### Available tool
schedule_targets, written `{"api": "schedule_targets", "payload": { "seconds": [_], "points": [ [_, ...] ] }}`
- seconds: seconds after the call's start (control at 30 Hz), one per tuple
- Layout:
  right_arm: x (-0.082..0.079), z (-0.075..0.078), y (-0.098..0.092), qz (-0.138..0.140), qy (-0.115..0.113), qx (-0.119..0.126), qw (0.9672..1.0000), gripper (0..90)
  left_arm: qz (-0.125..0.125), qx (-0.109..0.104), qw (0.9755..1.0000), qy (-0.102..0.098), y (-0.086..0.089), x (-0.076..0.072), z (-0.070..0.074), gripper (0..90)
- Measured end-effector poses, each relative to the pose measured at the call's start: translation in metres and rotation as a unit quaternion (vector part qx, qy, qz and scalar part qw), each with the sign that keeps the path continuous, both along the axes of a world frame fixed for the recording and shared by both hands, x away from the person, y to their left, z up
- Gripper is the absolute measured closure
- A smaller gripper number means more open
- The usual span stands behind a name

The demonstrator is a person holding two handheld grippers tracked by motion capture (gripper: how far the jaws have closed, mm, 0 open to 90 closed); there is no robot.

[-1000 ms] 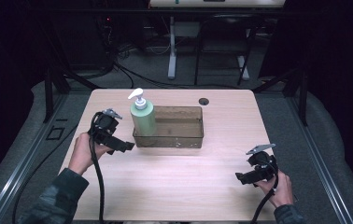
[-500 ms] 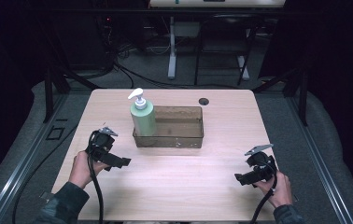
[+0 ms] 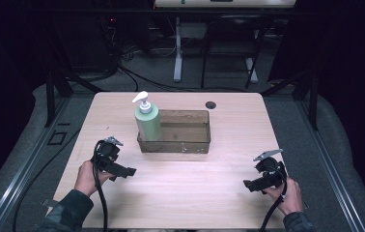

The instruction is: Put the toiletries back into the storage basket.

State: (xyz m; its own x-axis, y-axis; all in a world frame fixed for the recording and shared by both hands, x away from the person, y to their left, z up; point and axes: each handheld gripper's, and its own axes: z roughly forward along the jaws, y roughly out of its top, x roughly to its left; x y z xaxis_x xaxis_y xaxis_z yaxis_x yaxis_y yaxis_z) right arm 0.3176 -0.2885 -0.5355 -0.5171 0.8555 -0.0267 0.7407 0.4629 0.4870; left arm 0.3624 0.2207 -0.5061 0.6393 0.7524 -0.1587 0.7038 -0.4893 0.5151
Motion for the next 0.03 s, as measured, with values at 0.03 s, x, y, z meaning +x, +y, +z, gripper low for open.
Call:
{"api": "schedule_targets", "payload": {
  "seconds": [0.03],
  "points": [
    [0.0,0.0,0.0,0.0,0.0,0.0,1.0,2.1,0.0,0.0,1.0,0.0,0.0,0.0,0.0,0.0]
  ]
}}
